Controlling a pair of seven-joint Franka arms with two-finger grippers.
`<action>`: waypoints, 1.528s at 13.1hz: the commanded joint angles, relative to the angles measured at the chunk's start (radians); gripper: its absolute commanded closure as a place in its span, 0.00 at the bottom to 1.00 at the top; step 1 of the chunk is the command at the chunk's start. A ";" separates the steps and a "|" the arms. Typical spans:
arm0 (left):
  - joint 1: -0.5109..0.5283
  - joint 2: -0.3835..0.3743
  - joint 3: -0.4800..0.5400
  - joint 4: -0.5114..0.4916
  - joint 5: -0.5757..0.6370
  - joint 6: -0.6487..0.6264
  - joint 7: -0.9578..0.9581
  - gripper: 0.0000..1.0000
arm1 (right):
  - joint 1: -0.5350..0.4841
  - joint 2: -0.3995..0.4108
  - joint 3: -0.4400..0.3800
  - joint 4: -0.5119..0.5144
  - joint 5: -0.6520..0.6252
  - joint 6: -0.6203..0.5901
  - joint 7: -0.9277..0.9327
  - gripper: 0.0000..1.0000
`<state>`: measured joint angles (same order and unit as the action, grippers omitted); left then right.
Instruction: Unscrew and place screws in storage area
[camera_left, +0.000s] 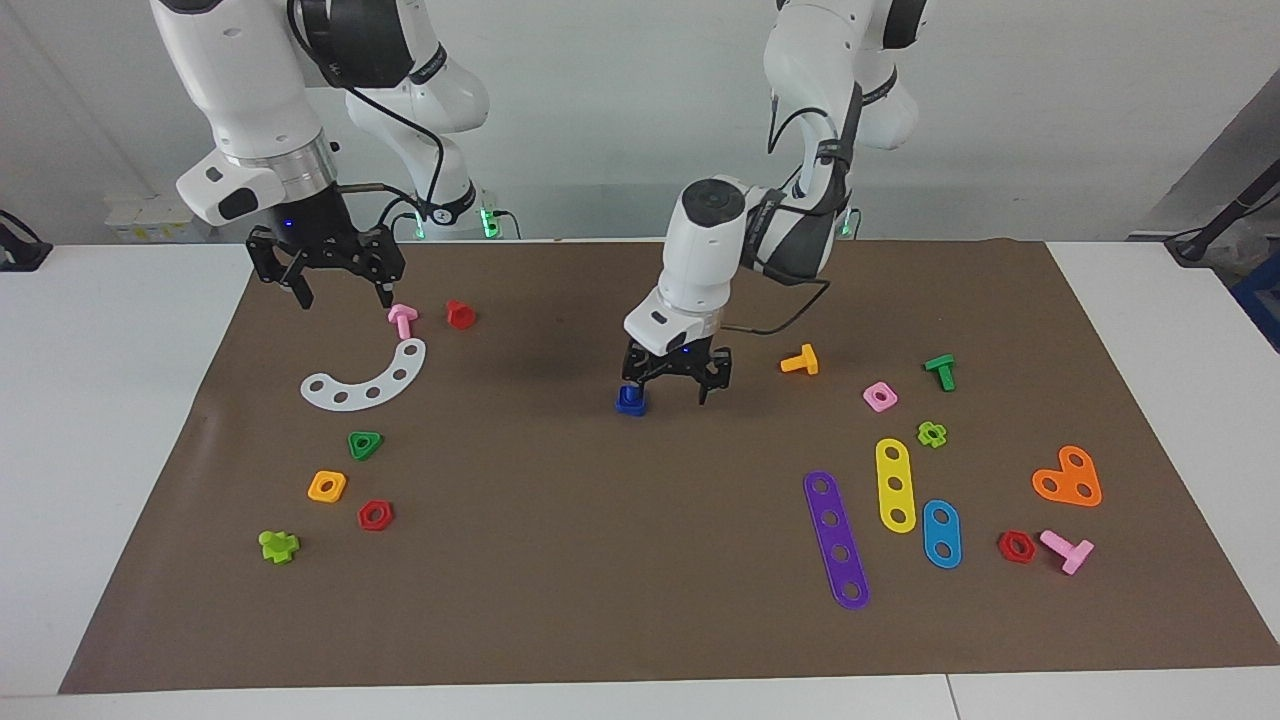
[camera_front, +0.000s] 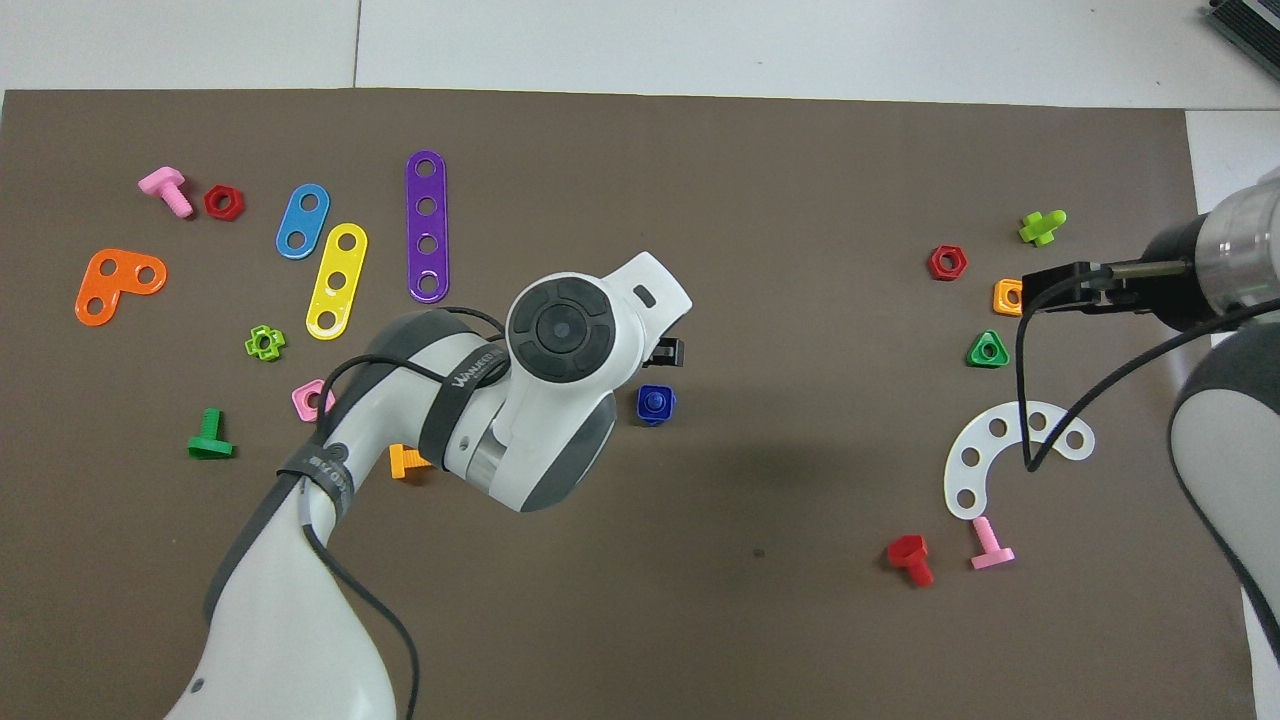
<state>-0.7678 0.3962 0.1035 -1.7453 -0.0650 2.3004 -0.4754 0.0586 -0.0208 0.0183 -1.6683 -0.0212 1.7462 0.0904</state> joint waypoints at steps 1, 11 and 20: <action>-0.045 0.024 0.019 -0.014 -0.012 0.040 -0.002 0.01 | -0.017 -0.004 0.003 0.002 0.023 -0.016 -0.021 0.00; -0.114 0.023 0.019 -0.109 -0.007 0.083 0.014 0.25 | -0.010 -0.004 0.005 0.002 0.023 -0.019 -0.021 0.00; -0.090 0.032 0.021 -0.013 -0.001 -0.031 0.018 0.84 | -0.008 -0.005 0.005 0.001 0.023 -0.017 -0.021 0.00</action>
<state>-0.8661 0.4422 0.1186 -1.8010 -0.0643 2.3432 -0.4705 0.0587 -0.0208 0.0185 -1.6685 -0.0212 1.7461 0.0904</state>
